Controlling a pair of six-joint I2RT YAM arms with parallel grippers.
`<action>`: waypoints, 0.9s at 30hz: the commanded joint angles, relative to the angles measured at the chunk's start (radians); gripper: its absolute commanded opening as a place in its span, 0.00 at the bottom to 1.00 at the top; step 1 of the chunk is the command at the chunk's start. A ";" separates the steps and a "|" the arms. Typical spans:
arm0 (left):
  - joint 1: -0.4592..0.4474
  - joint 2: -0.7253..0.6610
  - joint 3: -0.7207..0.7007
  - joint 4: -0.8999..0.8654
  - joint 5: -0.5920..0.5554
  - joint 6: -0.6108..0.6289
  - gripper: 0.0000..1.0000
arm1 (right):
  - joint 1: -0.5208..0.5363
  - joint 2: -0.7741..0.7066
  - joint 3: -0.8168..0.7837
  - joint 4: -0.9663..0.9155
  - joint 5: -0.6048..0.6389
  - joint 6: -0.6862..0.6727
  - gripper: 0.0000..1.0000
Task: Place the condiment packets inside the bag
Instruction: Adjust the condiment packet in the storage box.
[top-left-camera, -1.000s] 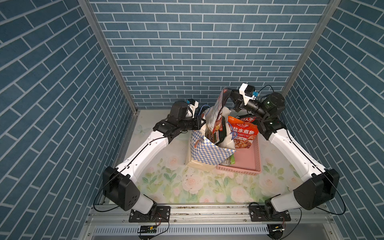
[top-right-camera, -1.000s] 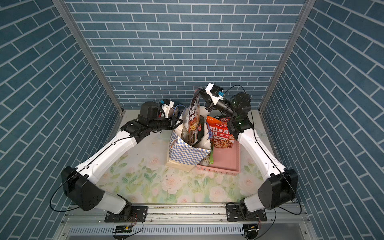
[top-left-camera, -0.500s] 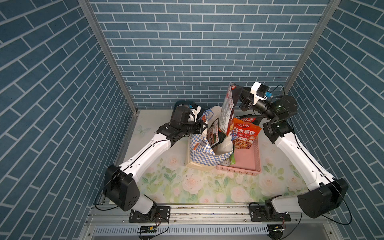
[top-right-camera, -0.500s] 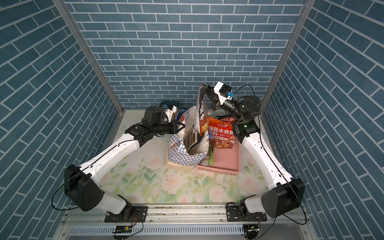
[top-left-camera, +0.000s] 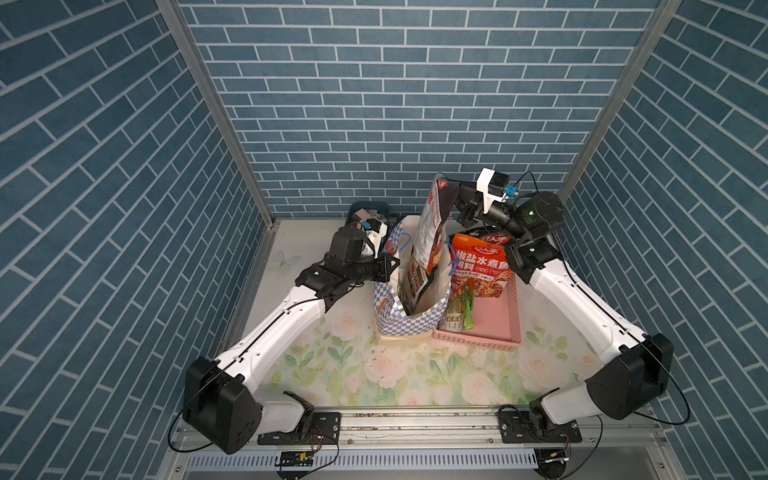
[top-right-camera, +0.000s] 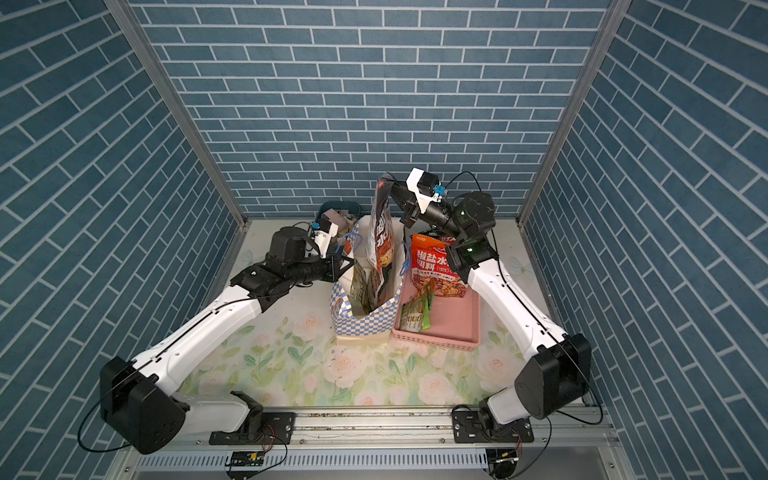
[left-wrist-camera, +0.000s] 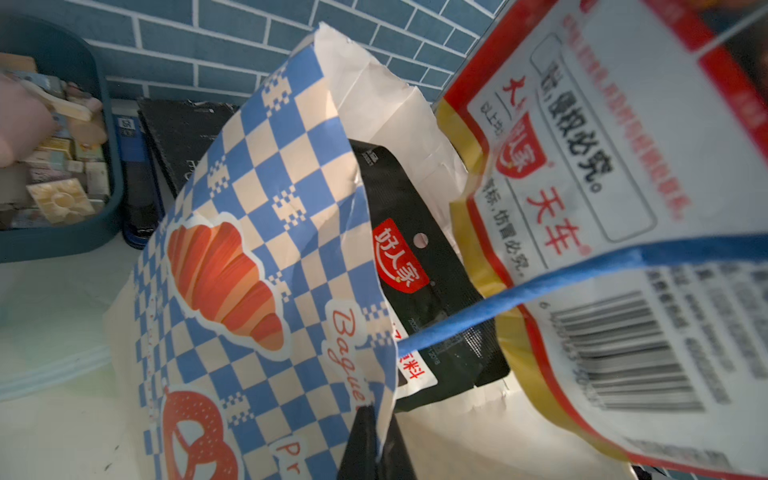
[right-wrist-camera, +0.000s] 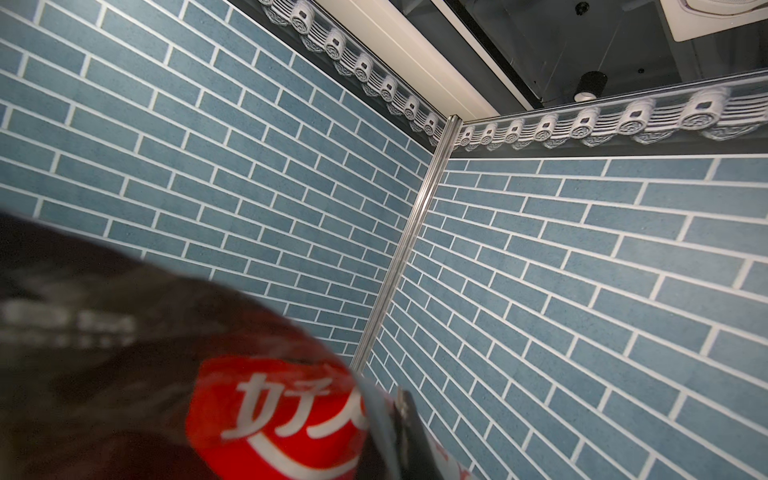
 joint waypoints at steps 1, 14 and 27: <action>0.024 -0.016 -0.001 -0.016 -0.002 0.034 0.00 | 0.005 -0.035 0.005 0.133 0.025 0.042 0.00; 0.026 -0.009 0.017 0.073 0.065 0.005 0.00 | 0.048 0.047 0.086 0.178 -0.017 0.106 0.00; -0.013 0.093 0.171 0.153 0.159 -0.049 0.00 | 0.012 -0.017 0.000 0.137 0.109 0.017 0.00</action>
